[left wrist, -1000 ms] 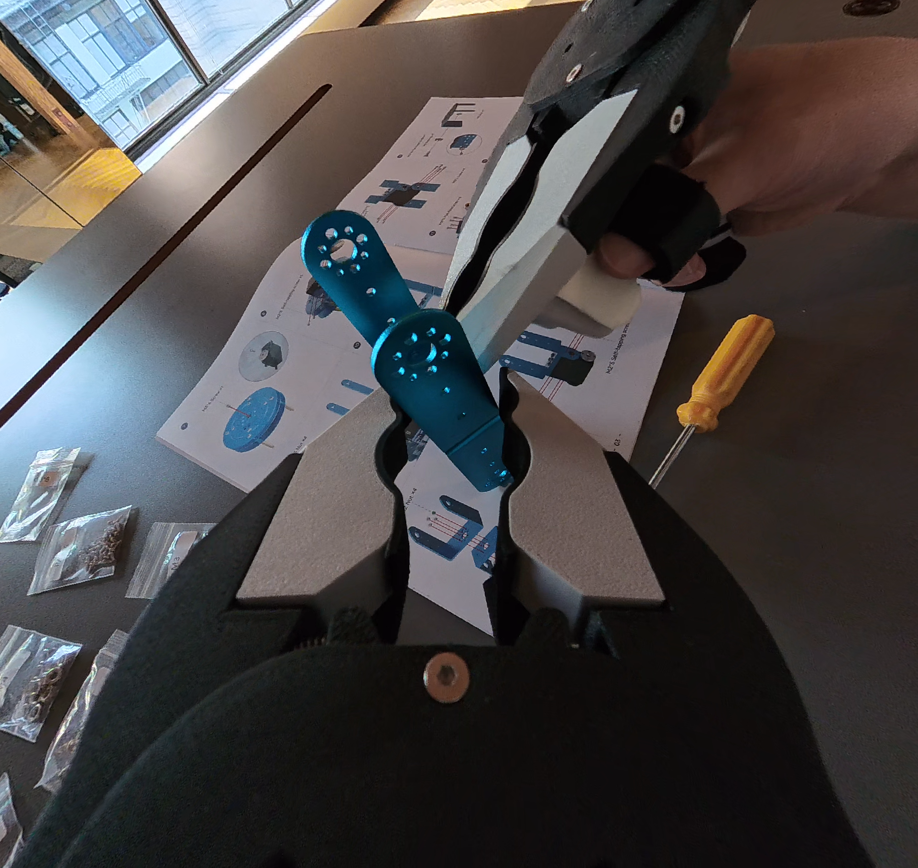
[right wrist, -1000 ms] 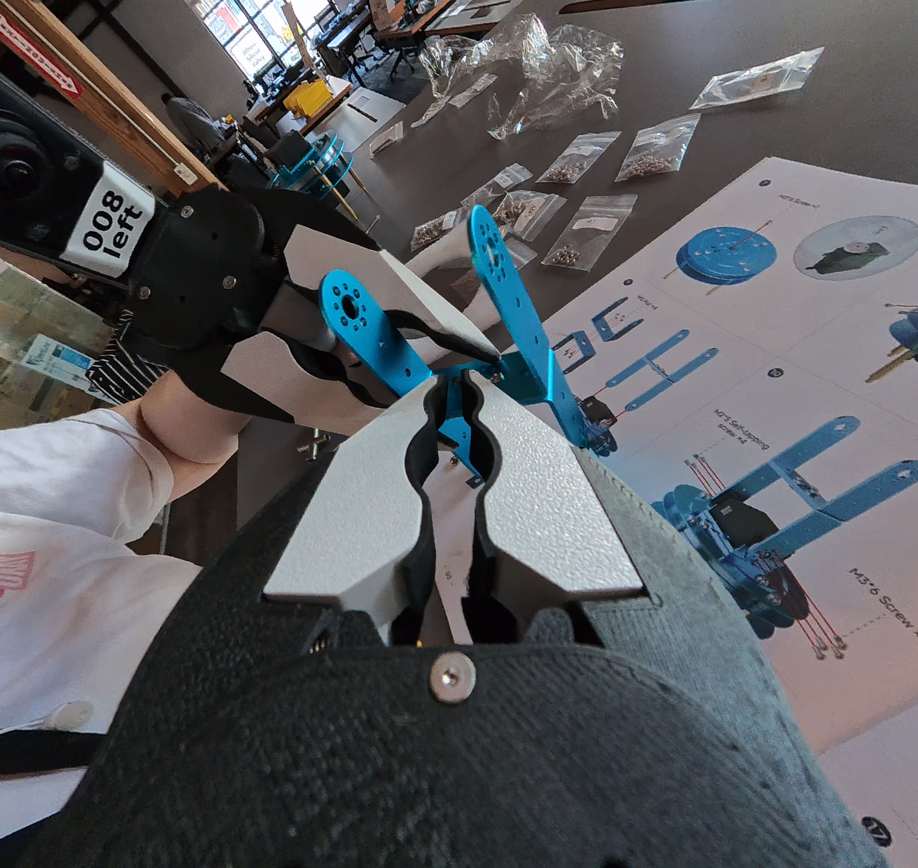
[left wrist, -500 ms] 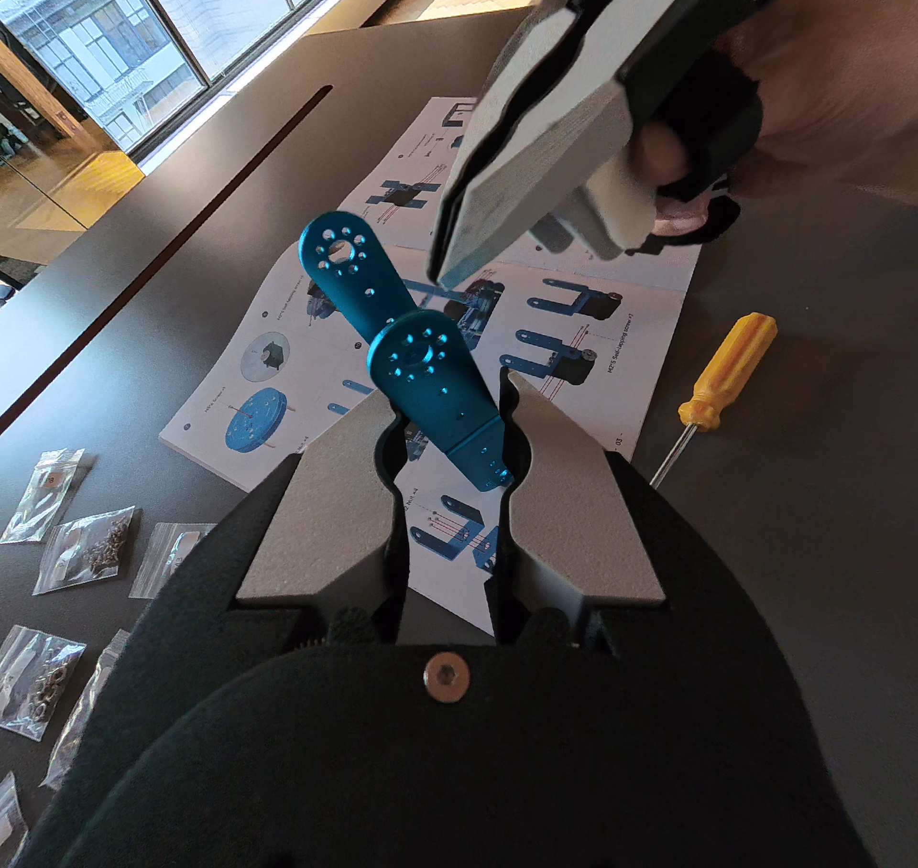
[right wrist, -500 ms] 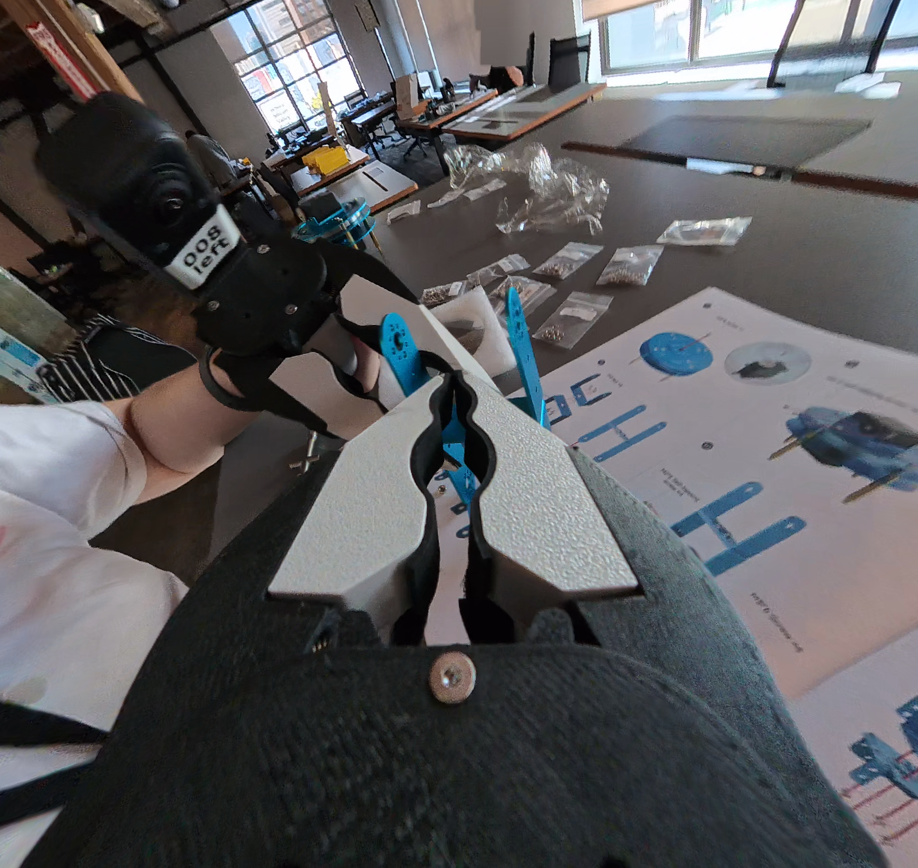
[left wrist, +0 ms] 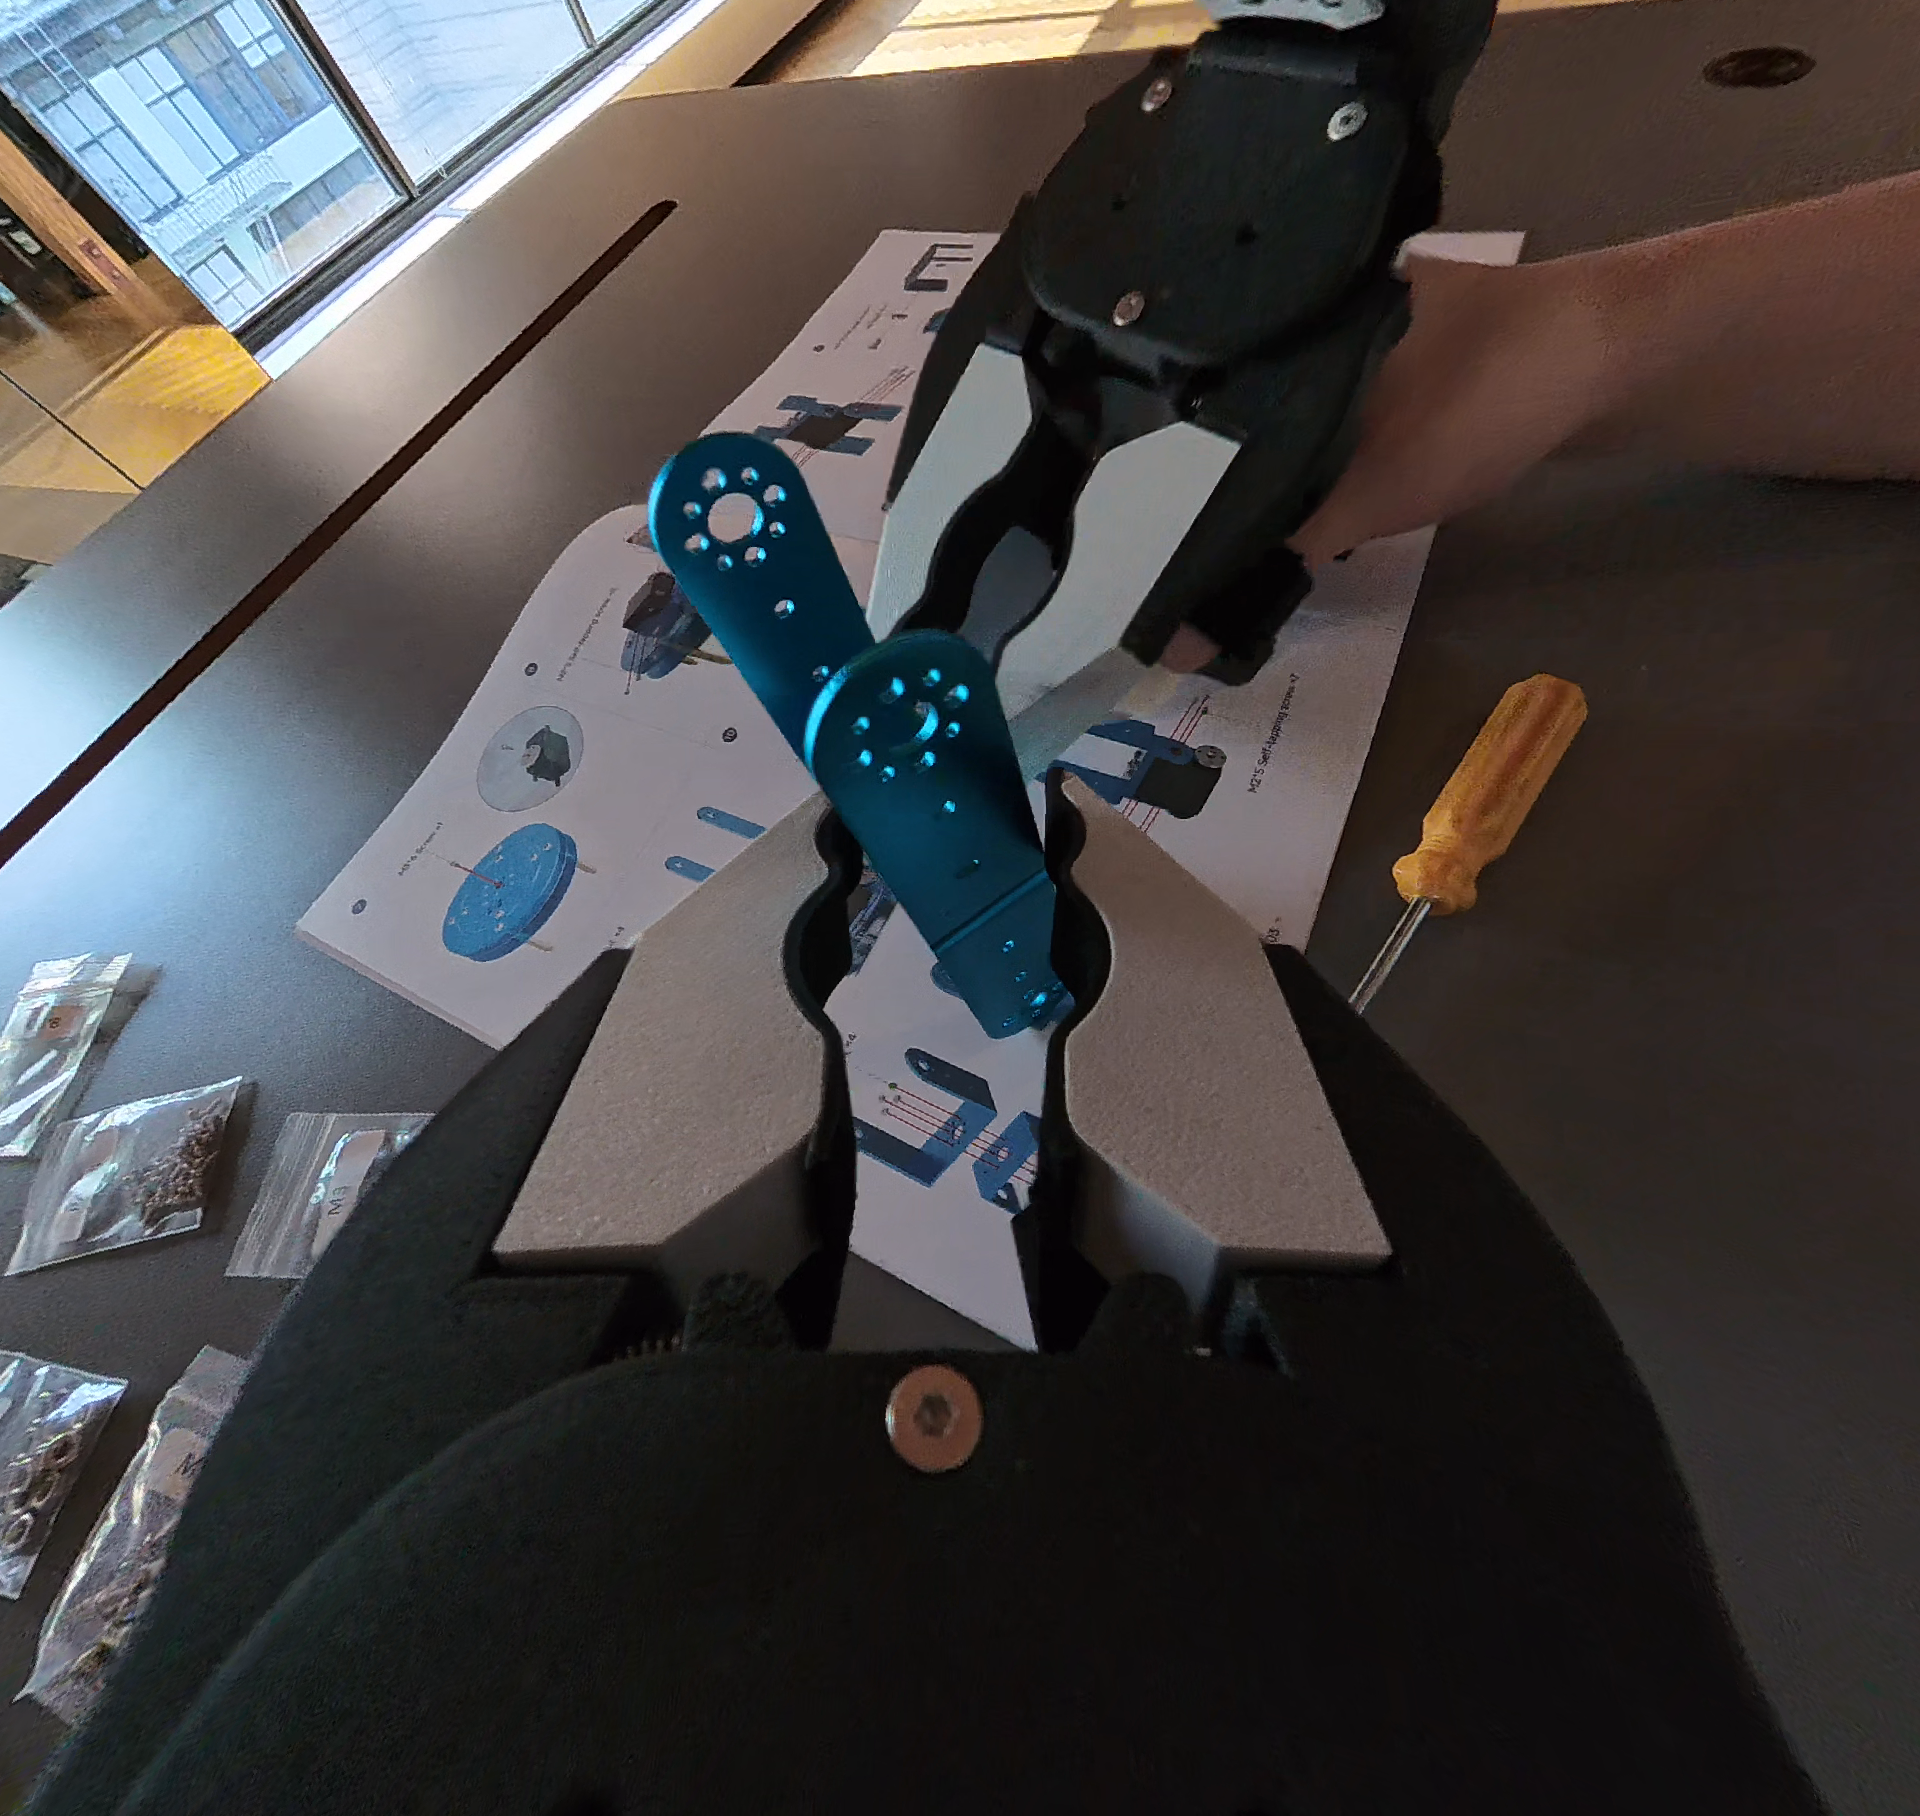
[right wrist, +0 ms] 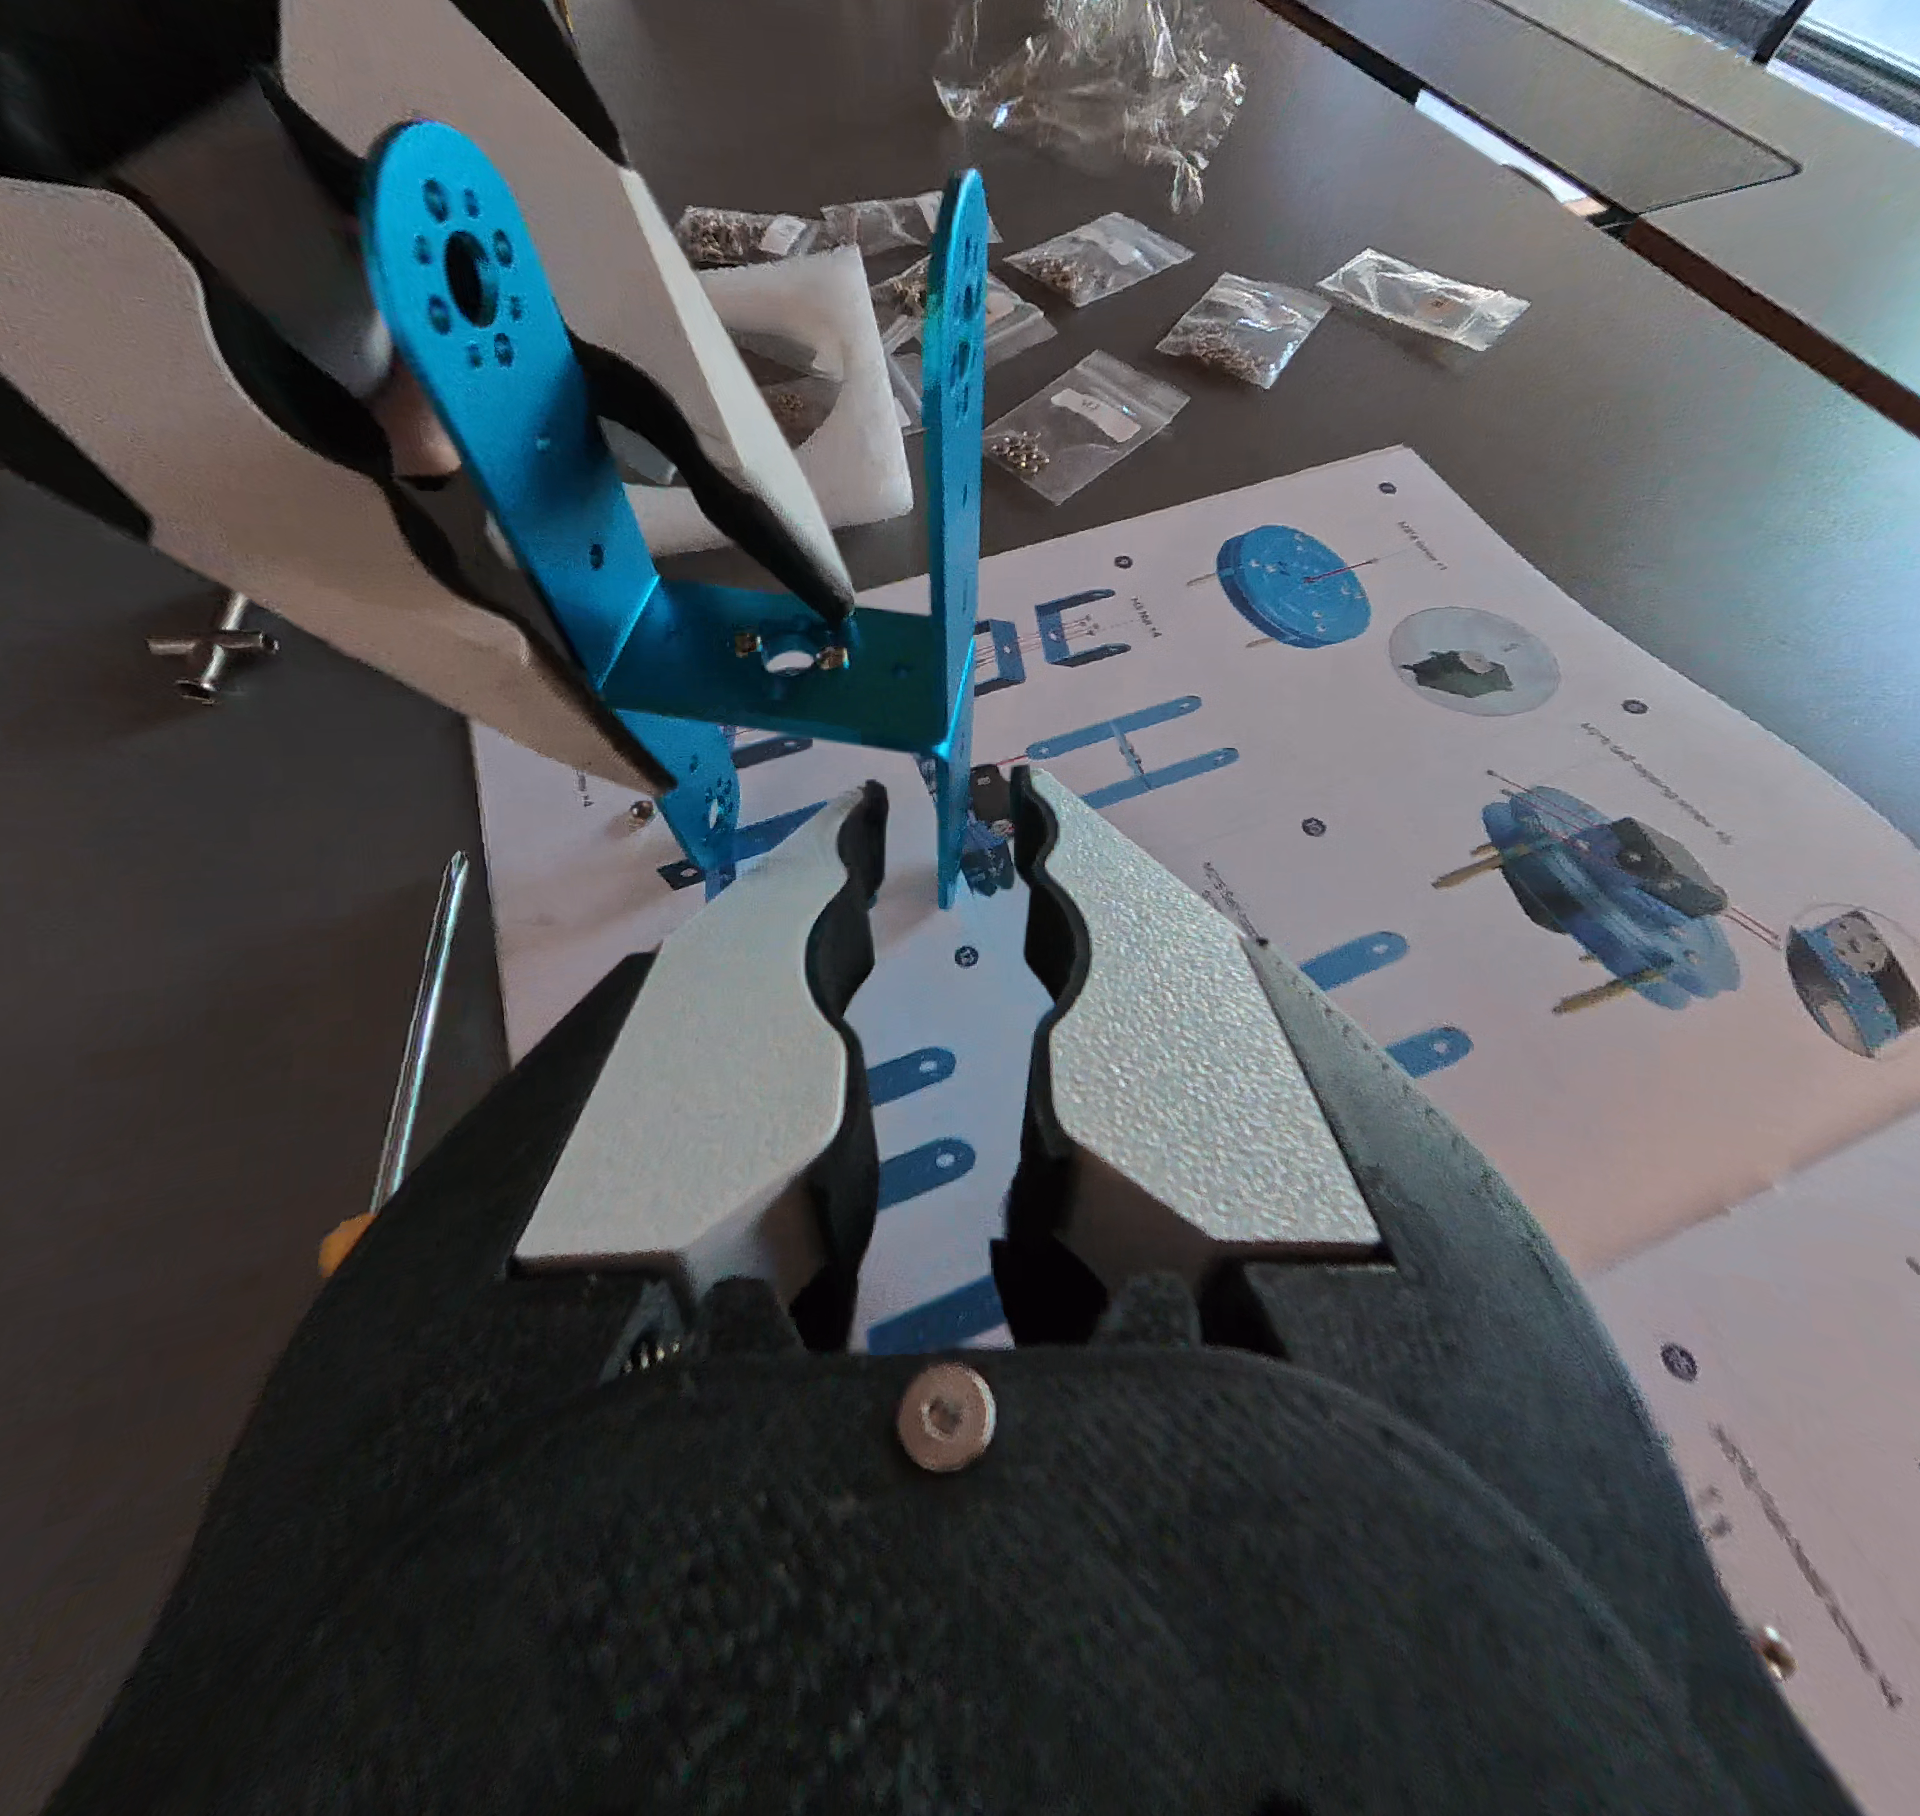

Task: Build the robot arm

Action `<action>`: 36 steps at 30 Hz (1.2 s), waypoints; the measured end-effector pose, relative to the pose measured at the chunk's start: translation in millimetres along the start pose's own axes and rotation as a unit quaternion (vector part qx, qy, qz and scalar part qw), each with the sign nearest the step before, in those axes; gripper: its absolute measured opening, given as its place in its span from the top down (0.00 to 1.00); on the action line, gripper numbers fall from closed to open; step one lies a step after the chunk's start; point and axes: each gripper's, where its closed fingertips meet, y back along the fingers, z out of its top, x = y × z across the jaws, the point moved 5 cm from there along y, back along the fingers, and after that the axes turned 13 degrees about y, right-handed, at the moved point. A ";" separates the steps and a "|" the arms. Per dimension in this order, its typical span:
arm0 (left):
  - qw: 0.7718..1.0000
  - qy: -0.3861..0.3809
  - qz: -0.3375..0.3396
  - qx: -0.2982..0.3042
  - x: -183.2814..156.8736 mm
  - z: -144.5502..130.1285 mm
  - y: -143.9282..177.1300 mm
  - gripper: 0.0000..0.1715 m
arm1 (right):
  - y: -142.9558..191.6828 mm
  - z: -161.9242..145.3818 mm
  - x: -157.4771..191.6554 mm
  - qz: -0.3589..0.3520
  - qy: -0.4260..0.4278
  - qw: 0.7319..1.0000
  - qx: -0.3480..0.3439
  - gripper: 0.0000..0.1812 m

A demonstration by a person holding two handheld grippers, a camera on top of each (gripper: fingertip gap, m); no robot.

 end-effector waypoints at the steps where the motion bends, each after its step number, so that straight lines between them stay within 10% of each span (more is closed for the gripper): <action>1: 1.000 0.002 -0.004 -0.001 -0.8 0.1 -0.1 0.80 | -3.8 1.8 3.1 0.017 0.001 1.000 0.001 0.93; 13: 0.999 -0.007 -0.041 -0.010 4.7 8.5 20.2 0.77 | 6.2 7.4 -6.8 0.007 -0.047 0.998 -0.033 0.99; 19: 0.985 0.043 -0.140 -0.089 9.3 19.7 33.6 0.46 | 15.1 34.8 12.8 0.043 -0.004 0.997 -0.059 0.99; 24: 0.953 0.076 -0.269 -0.114 -2.5 18.3 41.9 0.63 | 15.2 53.1 31.2 0.065 0.025 0.996 -0.052 0.99; 36: 0.931 0.101 -0.334 -0.111 -8.8 18.6 47.6 0.62 | 16.5 58.3 36.4 0.128 0.008 0.991 -0.035 0.99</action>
